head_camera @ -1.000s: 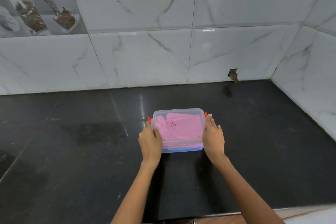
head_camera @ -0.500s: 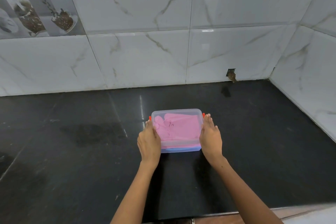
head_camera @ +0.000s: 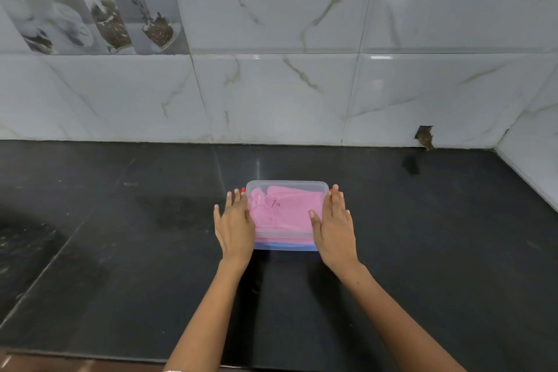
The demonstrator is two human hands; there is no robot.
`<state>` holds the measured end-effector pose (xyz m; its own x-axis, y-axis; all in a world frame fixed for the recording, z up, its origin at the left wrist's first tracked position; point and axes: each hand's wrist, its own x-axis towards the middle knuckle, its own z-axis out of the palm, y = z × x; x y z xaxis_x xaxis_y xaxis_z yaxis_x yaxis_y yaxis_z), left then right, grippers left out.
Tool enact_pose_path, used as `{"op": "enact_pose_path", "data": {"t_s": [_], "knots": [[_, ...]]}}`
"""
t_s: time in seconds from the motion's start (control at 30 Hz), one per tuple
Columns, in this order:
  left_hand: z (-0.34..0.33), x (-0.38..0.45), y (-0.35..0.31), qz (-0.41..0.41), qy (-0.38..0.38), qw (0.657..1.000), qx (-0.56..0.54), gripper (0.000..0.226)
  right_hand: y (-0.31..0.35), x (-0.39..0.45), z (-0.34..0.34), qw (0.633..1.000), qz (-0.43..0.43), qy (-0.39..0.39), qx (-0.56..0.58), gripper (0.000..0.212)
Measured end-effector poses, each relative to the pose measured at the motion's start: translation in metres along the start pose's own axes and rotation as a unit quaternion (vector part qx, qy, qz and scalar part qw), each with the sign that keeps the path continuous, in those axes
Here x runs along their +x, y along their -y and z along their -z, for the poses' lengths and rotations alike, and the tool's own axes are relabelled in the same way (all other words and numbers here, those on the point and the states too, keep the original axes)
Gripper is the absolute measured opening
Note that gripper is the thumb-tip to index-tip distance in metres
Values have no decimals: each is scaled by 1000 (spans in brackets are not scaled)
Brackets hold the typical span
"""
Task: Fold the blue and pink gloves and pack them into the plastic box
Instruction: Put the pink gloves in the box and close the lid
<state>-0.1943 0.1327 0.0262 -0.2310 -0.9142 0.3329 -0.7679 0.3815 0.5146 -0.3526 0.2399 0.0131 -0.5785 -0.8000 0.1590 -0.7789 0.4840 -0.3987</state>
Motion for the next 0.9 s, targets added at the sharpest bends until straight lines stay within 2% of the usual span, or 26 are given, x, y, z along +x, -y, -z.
{"op": "enact_pose_path", "data": {"t_s": [0.3,0.9], "knots": [[20,44,46,25,0,999,22,40,61,34,-25,999,25,21,17,64],[11,53,57,5,-15,999,50,41,66,35,-32,999,0,13,-33,62]]}}
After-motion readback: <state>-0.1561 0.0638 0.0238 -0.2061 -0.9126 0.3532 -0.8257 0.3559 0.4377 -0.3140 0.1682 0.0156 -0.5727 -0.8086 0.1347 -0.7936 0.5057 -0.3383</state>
